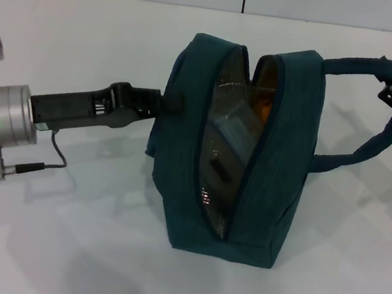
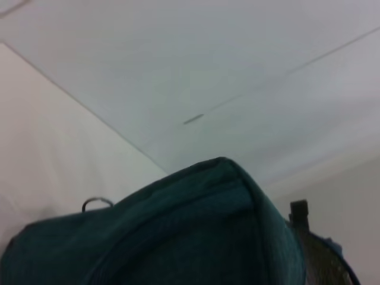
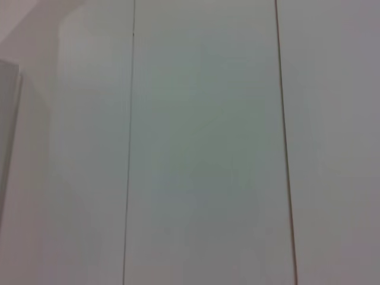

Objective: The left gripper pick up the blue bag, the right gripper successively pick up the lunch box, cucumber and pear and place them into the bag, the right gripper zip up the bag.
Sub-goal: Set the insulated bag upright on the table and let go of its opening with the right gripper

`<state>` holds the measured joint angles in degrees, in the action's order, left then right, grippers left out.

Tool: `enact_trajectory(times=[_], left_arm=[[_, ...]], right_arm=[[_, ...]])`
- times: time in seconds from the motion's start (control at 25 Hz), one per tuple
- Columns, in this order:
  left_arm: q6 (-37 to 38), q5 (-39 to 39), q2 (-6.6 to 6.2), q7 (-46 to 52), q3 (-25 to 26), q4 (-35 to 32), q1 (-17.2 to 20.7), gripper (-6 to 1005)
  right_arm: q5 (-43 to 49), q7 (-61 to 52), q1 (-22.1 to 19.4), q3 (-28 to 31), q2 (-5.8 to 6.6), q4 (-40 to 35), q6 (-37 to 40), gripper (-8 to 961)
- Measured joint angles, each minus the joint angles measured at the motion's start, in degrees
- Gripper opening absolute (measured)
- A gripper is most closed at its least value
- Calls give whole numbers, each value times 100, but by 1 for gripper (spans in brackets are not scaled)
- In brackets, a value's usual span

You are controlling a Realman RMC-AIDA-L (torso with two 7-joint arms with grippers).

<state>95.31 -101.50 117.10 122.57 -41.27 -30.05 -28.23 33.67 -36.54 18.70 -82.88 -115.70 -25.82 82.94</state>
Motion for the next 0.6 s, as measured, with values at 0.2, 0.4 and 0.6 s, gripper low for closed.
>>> enact_trajectory(times=[0.2, 0.4, 0.6], left_arm=[[-172, 6, 19, -50, 113, 11, 12, 72], [-214, 6, 19, 5, 112, 60, -23, 72], [-202, 24, 47, 67, 117, 80, -30, 72]], right_arm=[[29, -4, 21, -29, 9, 28, -66, 886], [128, -50, 29, -56, 32, 53, -26, 886], [325, -58, 32, -100, 31, 63, -52, 886]])
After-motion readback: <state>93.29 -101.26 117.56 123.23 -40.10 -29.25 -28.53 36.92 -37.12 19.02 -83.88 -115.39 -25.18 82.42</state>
